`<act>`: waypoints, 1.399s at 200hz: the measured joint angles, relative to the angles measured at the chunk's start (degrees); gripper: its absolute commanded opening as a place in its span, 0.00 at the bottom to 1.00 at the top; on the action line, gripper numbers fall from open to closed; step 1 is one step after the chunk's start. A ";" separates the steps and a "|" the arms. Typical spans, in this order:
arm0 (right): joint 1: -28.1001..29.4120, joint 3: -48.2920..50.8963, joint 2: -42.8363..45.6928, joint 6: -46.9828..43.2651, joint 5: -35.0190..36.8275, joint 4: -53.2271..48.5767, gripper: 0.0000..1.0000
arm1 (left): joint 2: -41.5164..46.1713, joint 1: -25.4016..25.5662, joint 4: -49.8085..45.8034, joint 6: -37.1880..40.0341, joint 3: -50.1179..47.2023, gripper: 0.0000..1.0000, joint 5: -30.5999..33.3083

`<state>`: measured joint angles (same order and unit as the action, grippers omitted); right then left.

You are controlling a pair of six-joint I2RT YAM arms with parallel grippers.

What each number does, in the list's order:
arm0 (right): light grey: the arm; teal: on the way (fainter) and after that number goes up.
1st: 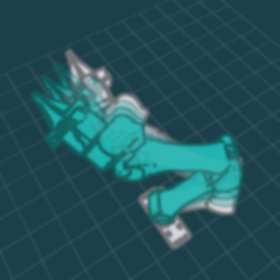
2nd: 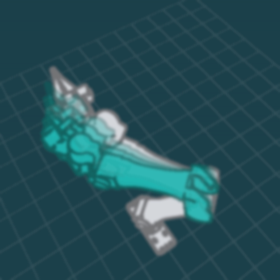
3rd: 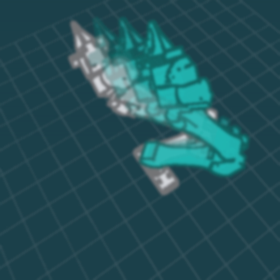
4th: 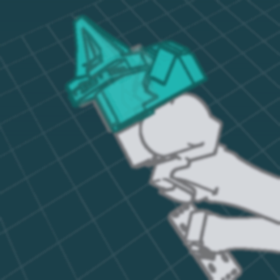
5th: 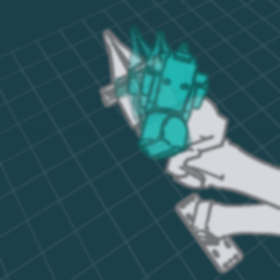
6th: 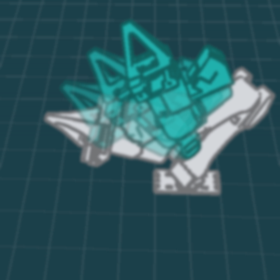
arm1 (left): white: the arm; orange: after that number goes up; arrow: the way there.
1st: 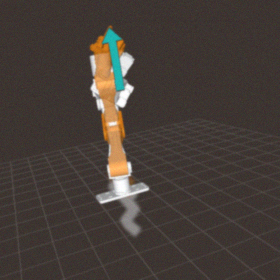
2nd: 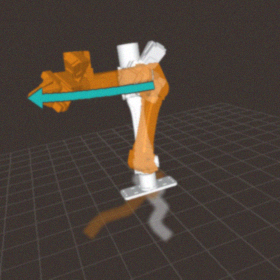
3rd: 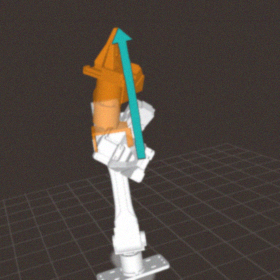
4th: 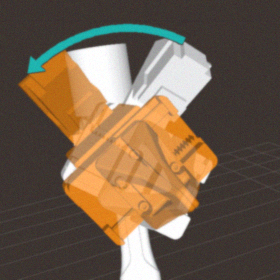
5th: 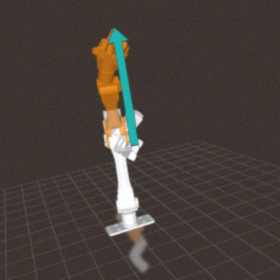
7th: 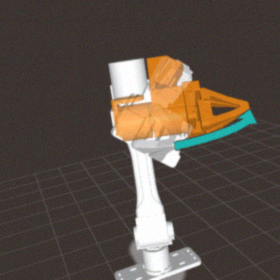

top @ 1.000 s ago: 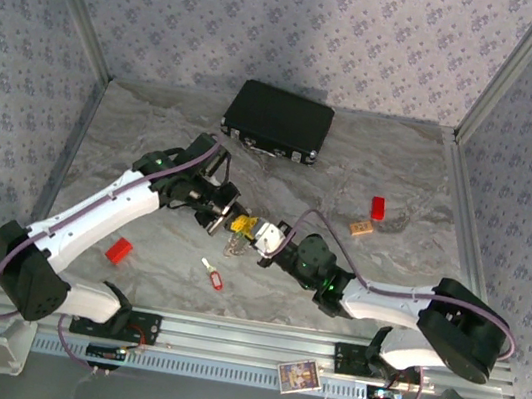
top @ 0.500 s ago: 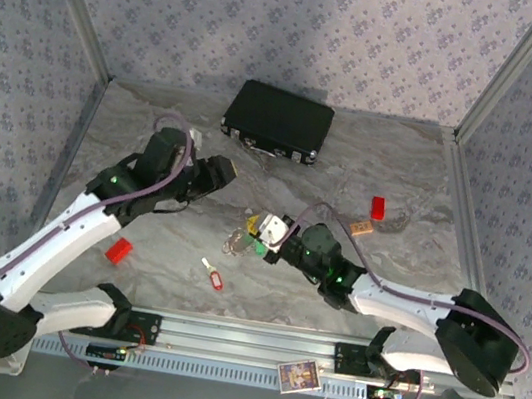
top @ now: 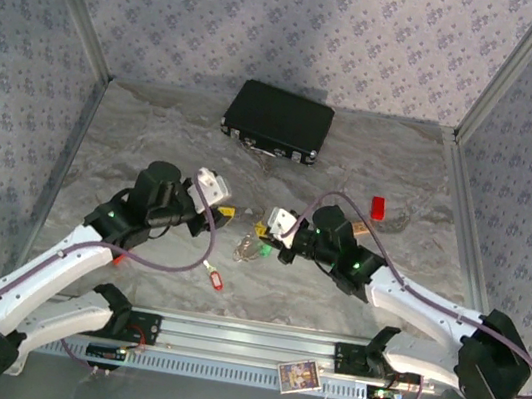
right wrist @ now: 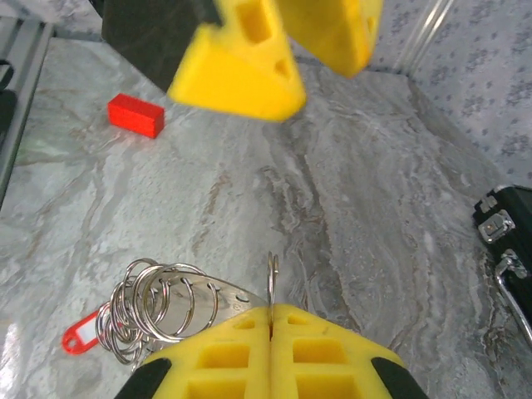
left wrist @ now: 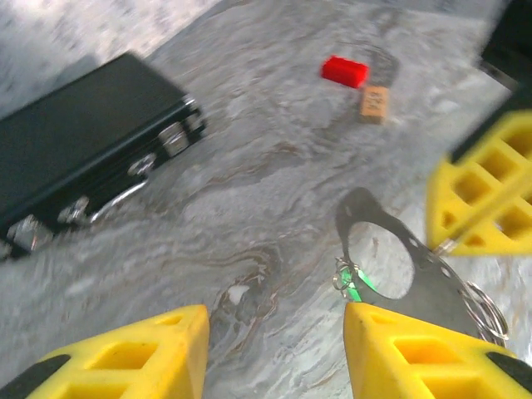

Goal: Put the keys on the keyring

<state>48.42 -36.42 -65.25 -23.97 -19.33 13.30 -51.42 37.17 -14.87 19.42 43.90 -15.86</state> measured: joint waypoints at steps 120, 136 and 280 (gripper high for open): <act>-0.07 -6.27 0.04 -5.73 -5.62 -13.86 0.00 | -0.68 4.22 6.19 17.20 -6.36 0.31 -8.98; -0.04 -6.62 0.04 -5.95 -5.62 -14.47 0.00 | -1.16 4.22 6.12 17.51 -6.36 0.31 -9.92; 2.16 -12.09 -2.19 -11.15 -5.53 -22.58 0.00 | -3.26 4.24 6.03 16.55 -6.34 0.19 -15.04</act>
<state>50.59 -48.51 -67.44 -35.11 -24.86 -9.28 -54.68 41.41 -8.84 35.97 37.56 -30.89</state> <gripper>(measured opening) 0.052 0.207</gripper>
